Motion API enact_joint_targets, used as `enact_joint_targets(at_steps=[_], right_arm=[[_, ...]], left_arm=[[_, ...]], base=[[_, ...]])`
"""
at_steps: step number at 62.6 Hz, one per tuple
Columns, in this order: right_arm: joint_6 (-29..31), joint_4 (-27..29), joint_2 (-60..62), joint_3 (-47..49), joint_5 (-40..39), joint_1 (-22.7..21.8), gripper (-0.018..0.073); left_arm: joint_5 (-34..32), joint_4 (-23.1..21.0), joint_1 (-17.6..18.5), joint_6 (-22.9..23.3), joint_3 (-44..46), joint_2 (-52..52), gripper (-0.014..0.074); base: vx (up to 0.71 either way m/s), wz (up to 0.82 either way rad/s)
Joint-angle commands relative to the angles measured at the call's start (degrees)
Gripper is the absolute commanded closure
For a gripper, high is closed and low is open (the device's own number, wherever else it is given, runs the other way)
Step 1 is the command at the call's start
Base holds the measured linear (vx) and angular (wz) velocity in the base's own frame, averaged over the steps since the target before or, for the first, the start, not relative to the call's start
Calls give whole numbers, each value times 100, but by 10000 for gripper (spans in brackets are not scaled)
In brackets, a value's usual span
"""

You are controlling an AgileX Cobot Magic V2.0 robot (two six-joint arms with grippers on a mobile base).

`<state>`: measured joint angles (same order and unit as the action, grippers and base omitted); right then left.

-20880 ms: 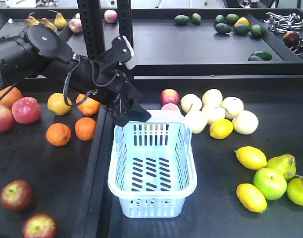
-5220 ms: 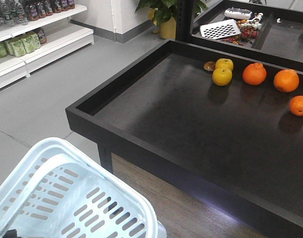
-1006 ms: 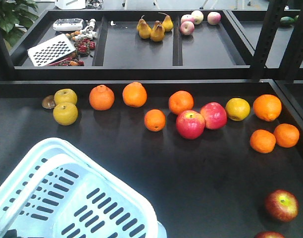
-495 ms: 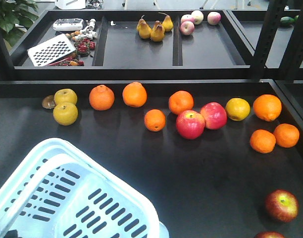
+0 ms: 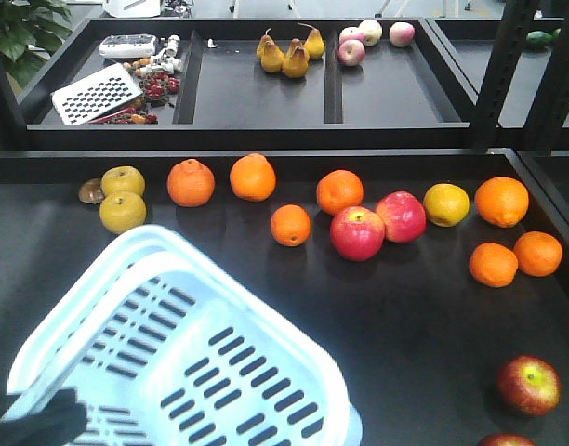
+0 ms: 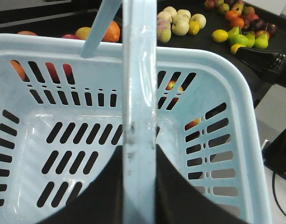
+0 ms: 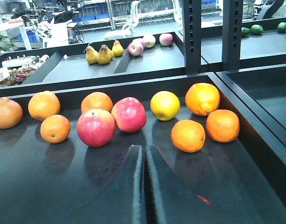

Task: Pick three apples into basket with both arms
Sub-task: 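Lower the light-blue basket onto the table with the left gripper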

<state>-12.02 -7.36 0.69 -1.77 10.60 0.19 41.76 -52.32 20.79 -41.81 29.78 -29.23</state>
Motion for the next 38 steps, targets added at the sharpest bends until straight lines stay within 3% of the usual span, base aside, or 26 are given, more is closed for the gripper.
enact_joint_targets(at_steps=[1, 18, 38], right_arm=[[41, -34, 13, -61, -428, -19, 564], [41, -34, 13, -61, -428, -19, 564], [41, -34, 13, -61, -428, -19, 564]], left_arm=[[-361, -558, 20, -621, 561, -646, 603], [363, -540, 20, -1830, 2070, -2887, 603], [1238, -540, 26, -2576, 3831, -5231, 603]], base=[[0, 0], [0, 0], [0, 0]])
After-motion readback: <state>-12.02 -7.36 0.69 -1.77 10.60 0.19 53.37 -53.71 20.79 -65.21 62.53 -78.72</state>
